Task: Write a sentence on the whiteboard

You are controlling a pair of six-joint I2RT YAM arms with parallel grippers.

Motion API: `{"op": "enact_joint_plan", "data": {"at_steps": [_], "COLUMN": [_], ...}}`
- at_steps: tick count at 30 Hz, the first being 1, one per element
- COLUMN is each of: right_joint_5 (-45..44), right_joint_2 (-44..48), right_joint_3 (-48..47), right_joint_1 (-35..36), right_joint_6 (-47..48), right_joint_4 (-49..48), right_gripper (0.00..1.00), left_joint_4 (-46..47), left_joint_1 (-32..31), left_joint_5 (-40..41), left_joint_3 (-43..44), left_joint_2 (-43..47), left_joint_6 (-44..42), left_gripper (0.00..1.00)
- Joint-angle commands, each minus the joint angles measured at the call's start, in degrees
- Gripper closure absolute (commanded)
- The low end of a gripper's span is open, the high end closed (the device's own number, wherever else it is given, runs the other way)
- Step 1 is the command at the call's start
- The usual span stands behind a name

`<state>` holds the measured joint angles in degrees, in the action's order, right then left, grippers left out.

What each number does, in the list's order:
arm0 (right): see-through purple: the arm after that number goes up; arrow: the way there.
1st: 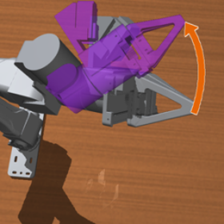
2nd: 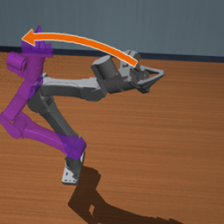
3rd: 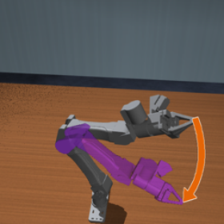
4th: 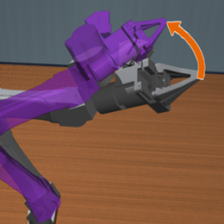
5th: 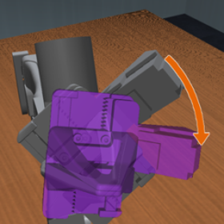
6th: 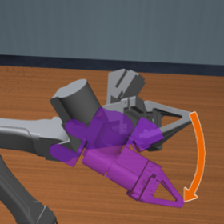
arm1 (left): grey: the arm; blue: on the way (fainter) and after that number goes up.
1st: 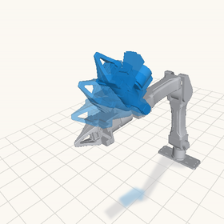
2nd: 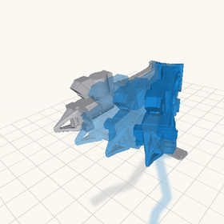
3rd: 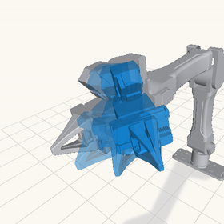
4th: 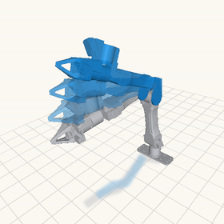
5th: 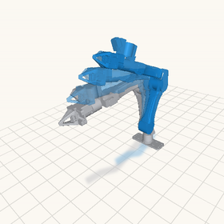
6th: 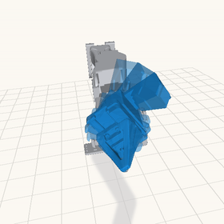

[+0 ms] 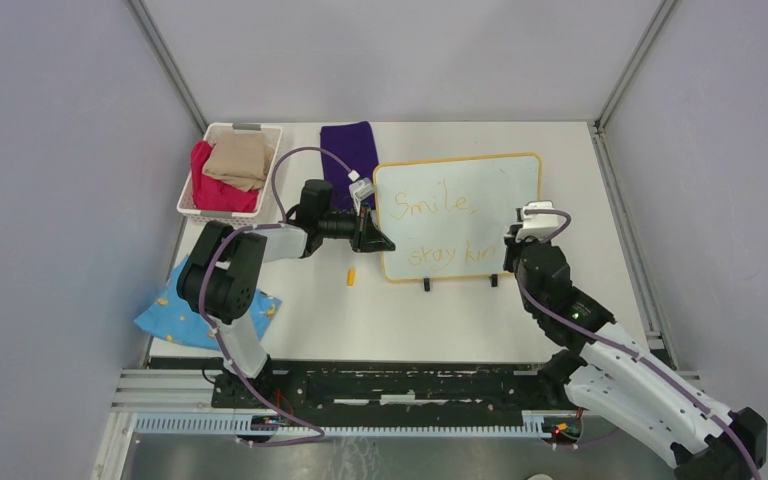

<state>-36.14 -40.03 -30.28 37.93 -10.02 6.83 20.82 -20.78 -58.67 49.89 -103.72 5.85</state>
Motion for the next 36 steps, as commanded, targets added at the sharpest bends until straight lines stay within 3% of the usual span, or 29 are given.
{"op": "enact_joint_plan", "data": {"at_steps": [1,36], "right_joint_5": [1.03,5.14], "right_joint_2": [-0.23,4.19], "right_joint_3": [-1.64,8.02], "right_joint_1": [-1.85,-4.11], "right_joint_6": [0.27,-4.77], "right_joint_4": [-3.69,0.72], "right_gripper": [1.00,1.00], "left_joint_4": [-9.39,-9.65], "left_joint_1": [-2.69,-2.78], "left_joint_5": [13.75,13.95], "left_joint_3": [-2.16,-2.08], "left_joint_2": [-4.98,-5.02], "left_joint_6": [-8.27,-8.31], "left_gripper": [0.98,0.98]}}
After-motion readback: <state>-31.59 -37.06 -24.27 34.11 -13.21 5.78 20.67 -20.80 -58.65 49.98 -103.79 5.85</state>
